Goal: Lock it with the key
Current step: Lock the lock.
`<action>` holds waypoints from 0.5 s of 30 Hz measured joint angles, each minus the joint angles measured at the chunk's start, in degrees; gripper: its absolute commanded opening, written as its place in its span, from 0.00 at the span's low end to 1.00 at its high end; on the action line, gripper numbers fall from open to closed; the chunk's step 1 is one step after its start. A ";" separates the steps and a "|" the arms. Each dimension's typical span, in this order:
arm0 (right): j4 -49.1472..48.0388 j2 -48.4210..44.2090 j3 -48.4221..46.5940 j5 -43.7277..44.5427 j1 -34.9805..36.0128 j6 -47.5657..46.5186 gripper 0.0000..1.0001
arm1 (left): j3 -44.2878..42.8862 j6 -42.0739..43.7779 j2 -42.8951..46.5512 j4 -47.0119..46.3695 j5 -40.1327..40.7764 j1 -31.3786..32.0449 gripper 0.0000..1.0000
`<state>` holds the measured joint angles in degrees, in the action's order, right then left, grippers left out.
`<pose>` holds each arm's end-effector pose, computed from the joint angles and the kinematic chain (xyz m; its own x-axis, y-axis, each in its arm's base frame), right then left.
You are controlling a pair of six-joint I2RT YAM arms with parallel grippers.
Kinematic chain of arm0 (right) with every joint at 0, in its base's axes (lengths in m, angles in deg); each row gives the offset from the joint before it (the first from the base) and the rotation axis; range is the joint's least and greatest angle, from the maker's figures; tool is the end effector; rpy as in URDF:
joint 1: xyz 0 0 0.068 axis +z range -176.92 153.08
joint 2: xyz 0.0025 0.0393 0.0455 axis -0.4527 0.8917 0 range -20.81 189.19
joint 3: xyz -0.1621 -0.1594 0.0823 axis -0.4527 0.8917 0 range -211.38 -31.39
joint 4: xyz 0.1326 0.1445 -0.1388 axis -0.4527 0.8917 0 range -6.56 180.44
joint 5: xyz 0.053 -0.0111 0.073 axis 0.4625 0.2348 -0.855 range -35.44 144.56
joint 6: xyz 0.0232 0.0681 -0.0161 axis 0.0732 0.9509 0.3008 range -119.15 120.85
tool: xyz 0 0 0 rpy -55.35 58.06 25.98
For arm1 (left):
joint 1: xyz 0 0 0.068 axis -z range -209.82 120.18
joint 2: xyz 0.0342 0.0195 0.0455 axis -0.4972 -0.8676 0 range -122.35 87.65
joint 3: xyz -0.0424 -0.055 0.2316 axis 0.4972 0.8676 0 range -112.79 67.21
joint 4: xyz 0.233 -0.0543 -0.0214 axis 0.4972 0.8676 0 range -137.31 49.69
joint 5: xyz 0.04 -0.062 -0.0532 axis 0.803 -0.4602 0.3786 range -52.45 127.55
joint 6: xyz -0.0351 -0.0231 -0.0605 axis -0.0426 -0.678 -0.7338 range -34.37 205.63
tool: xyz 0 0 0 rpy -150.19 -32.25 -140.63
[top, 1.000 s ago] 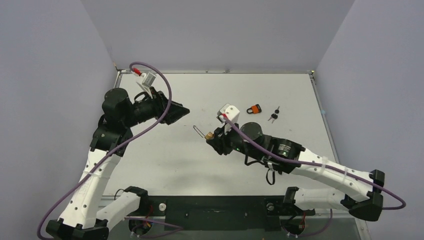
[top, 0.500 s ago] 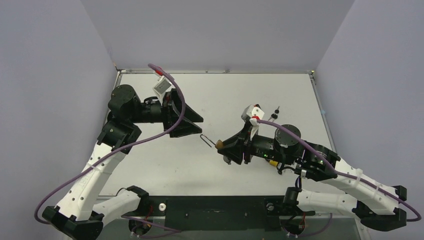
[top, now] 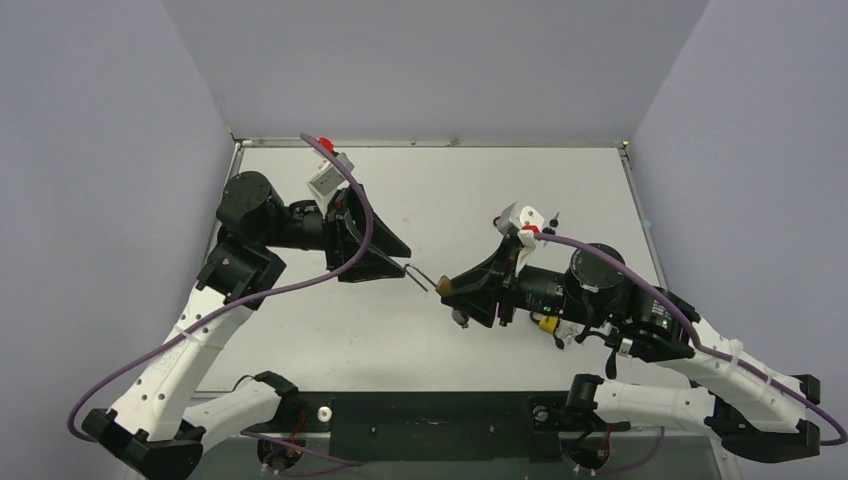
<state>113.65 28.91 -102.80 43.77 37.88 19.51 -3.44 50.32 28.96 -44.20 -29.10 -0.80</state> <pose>0.0693 0.1746 0.4083 -0.3693 -0.0468 -0.9281 -0.8966 0.2806 0.3426 0.1491 -0.1473 0.4315 -0.4600 -0.0069 -0.8879 0.8820 -0.1193 -0.4560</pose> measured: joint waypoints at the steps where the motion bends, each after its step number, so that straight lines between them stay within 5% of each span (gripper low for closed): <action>1: 0.20 0.04 -0.22 -0.02 0.00 -0.02 0.01 | -0.09 0.17 -0.02 0.26 -0.02 0.31 0.43; 15: 1.60 1.62 -1.88 1.51 0.00 -0.35 0.00 | -1.64 6.21 -0.28 8.04 0.46 2.69 0.31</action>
<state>115.25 30.52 -104.68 45.28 37.88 19.16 -5.08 56.53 28.67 -36.16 -28.64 1.89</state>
